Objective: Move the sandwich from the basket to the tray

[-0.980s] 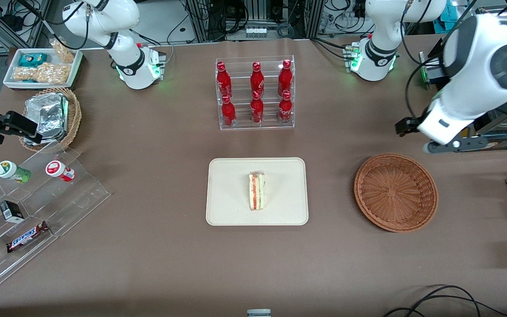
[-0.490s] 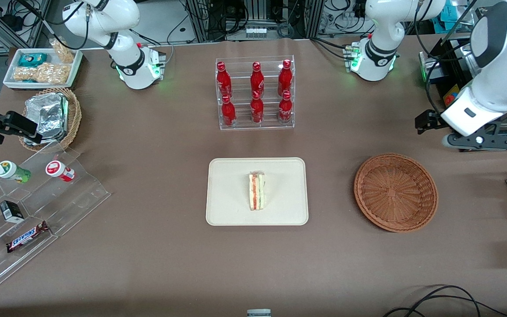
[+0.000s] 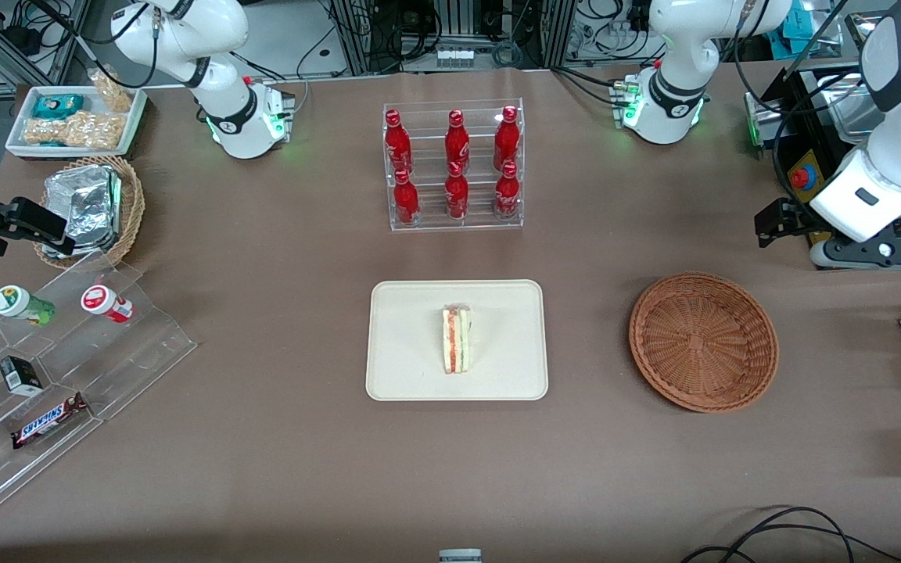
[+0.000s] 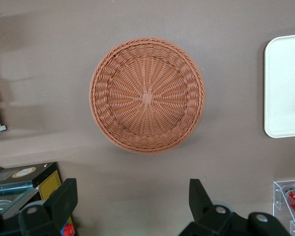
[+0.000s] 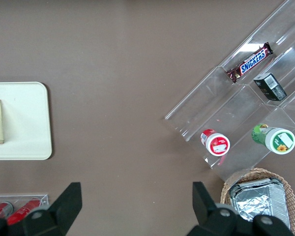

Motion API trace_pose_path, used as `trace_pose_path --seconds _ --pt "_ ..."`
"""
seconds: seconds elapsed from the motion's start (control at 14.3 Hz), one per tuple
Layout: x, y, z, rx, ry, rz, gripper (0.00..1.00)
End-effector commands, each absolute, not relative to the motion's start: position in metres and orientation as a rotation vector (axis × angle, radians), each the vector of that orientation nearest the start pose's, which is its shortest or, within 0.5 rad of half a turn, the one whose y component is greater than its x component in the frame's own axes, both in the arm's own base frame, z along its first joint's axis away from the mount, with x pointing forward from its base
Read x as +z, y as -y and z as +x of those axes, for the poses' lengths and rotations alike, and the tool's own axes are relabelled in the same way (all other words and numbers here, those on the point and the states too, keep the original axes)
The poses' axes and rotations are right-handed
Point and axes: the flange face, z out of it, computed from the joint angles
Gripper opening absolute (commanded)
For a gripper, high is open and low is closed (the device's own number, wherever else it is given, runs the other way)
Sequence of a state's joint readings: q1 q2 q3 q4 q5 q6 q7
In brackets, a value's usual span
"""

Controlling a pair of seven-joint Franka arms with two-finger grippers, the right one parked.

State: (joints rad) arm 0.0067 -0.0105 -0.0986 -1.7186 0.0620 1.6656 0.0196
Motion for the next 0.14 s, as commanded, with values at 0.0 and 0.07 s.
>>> trace_pose_path --seconds 0.0,0.07 --pt "0.5758 0.0463 0.5706 0.044 -0.183 -3.115 1.00" --pt "0.5804 0.0468 0.5683 0.038 -0.182 -3.129 1.00"
